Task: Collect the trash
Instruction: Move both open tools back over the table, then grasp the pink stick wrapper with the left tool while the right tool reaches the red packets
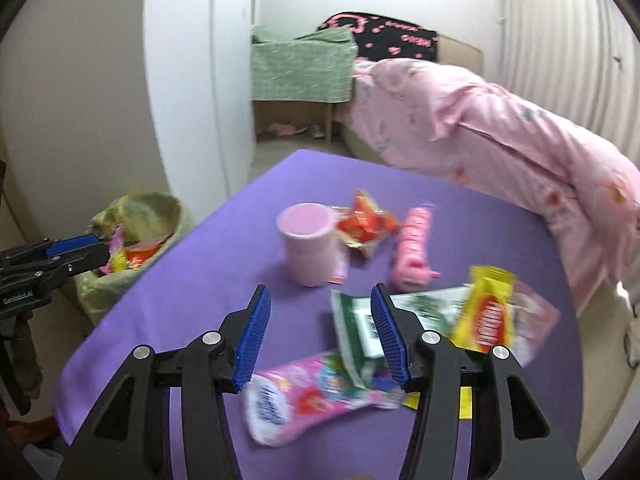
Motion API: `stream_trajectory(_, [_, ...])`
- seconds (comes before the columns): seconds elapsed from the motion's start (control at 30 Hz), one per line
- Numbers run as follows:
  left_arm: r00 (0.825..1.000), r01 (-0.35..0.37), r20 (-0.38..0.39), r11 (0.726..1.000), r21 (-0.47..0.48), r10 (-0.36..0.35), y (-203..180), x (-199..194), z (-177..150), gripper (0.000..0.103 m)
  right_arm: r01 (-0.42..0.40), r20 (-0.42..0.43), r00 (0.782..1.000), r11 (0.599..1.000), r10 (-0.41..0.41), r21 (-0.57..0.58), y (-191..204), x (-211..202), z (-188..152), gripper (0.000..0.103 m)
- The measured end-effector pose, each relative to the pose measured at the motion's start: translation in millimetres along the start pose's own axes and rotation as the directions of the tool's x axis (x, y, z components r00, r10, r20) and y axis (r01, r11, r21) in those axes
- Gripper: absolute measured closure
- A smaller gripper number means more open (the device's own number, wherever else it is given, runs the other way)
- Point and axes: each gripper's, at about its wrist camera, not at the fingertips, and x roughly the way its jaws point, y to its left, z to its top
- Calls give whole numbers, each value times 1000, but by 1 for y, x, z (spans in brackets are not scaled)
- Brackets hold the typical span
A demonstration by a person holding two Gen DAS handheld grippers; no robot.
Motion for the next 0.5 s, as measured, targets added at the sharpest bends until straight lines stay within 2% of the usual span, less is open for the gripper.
stream_trajectory(0.3, [995, 98, -25, 987, 125, -96, -53, 35, 4, 56, 67, 48, 996, 991, -72, 113, -61, -22, -20, 54])
stream_trajectory(0.5, [988, 153, -33, 973, 174, -149, -71, 57, 15, 56, 58, 60, 996, 985, -69, 164, -94, -29, -35, 43])
